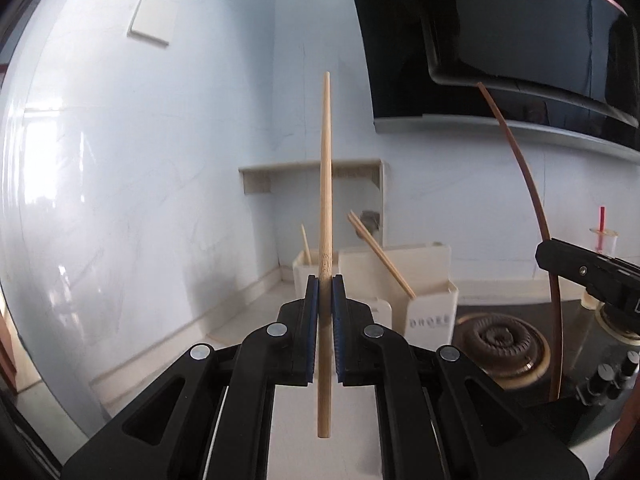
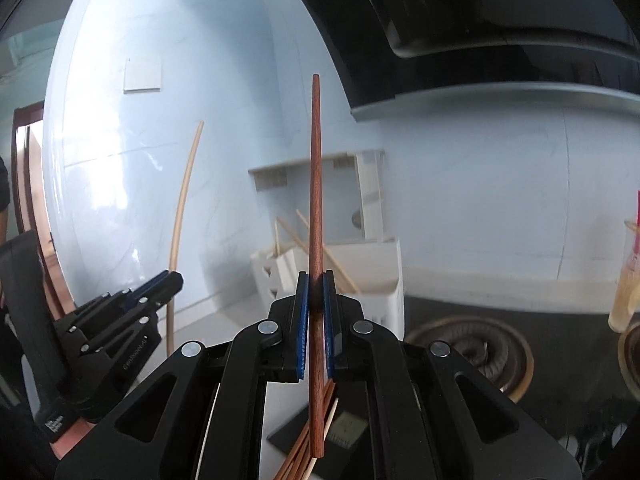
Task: Organize utensils
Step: 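Lift the held chopsticks up and carry them over the DROEE holder with both grippers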
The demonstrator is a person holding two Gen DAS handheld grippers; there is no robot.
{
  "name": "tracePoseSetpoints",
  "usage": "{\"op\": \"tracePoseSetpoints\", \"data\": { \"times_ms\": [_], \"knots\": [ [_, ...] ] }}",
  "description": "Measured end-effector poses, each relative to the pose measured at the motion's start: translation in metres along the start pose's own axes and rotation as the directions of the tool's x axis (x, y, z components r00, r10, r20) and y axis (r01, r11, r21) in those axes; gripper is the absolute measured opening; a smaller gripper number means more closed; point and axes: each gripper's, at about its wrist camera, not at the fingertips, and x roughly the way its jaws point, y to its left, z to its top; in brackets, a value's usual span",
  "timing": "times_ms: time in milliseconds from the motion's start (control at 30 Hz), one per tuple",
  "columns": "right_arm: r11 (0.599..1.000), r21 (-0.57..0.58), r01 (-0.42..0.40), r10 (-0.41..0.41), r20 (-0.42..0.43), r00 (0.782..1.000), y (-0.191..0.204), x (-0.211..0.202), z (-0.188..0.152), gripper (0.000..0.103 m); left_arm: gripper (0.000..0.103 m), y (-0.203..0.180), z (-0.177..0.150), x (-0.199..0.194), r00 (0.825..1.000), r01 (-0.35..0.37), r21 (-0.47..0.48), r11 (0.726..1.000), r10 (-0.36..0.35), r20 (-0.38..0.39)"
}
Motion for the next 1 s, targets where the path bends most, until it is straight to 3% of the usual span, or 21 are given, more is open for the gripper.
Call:
{"op": "tracePoseSetpoints", "data": {
  "times_ms": [300,500,1000],
  "knots": [
    [1.0,0.003,-0.006,0.006,0.036,0.999,-0.009,0.042,0.015,0.008,0.006,0.002,0.034,0.031,0.997,0.053,-0.028,0.998,-0.051,0.052],
    [1.0,-0.028,0.006,-0.004,0.061,0.998,-0.012,0.068,0.029,0.008,0.006,0.006,0.049,0.055,0.996,0.047,-0.052,0.998,-0.043,0.076],
    [0.998,-0.043,0.038,-0.033,0.1,0.994,-0.026,0.13,0.056,0.008,0.006,0.022,0.074,0.123,0.997,0.062,-0.115,0.991,-0.055,0.06]
  ]
}}
